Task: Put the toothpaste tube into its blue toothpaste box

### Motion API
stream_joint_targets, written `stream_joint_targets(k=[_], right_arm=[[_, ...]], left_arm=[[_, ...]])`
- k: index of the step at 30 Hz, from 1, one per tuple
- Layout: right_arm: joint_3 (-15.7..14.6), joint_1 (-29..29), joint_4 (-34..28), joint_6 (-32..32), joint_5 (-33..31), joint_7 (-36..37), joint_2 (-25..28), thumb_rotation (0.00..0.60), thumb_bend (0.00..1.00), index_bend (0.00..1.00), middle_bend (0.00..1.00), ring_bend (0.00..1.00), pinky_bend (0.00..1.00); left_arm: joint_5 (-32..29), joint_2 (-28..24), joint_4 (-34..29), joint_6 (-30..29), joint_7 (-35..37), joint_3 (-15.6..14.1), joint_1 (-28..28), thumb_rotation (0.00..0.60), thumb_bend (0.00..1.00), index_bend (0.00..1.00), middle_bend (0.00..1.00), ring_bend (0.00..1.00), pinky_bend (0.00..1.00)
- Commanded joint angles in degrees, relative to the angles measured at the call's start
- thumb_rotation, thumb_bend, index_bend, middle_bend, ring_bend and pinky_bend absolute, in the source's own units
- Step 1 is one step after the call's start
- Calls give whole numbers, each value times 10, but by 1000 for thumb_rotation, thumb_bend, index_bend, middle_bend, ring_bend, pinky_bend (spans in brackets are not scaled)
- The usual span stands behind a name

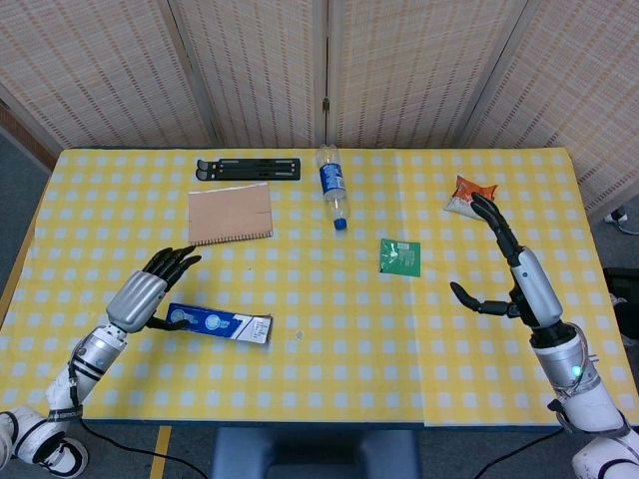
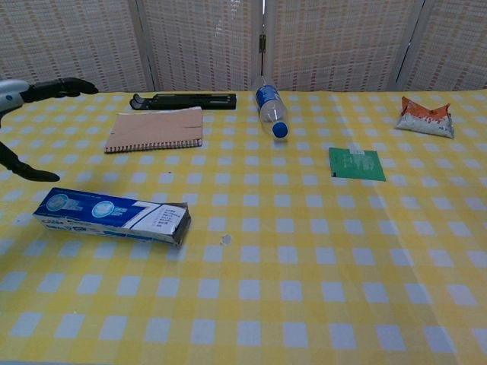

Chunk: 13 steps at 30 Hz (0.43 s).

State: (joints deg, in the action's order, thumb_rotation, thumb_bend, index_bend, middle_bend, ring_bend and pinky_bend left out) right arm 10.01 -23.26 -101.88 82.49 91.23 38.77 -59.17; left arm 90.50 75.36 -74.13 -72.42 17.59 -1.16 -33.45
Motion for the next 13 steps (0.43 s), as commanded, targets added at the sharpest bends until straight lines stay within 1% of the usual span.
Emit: stream_joint_targets(k=[1, 2, 4, 5, 7, 8, 9, 11, 13], right_arm=[[-48, 35, -34, -61, -53, -255, 70, 600, 358, 0, 0, 0, 0], [-63, 46, -44, -76, -76, -336, 87, 600, 358, 0, 0, 0, 0], [-75, 66, -64, -66, -118, -464, 95, 600, 359, 0, 0, 0, 0], [-79, 84, -74, -38, -145, -551, 84, 600, 359, 0, 0, 0, 0], [-76, 114, -67, 36, -161, -645, 41, 600, 358, 0, 0, 0, 0], [-77, 134, -51, 78, -158, -670, 9, 600, 358, 0, 0, 0, 0], [-78, 148, -35, 103, -155, -672, -12, 600, 358, 0, 0, 0, 0], [-81, 177, 9, 139, -149, -640, -46, 600, 358, 0, 0, 0, 0], [-82, 196, 49, 154, -152, -604, -66, 600, 358, 0, 0, 0, 0]], left_arm=[[6, -59, -68, -79, -95, 7, 56, 600, 122, 107, 29, 0, 0], [-2, -67, -75, -91, -119, 3, 74, 600, 122, 109, 31, 0, 0], [-17, -73, -81, -101, -152, -6, 99, 600, 122, 109, 35, 0, 0], [-27, -73, -82, -110, -175, -11, 117, 600, 122, 109, 38, 0, 0], [-43, -67, -77, -130, -207, -14, 144, 600, 123, 109, 41, 0, 0], [-52, -60, -73, -147, -221, -14, 163, 600, 123, 109, 41, 0, 0], [-54, -54, -69, -163, -226, -15, 177, 600, 123, 109, 41, 0, 0], [-47, -41, -56, -202, -219, -19, 206, 600, 123, 109, 41, 0, 0], [-35, -31, -42, -224, -209, -23, 223, 600, 123, 109, 42, 0, 0]])
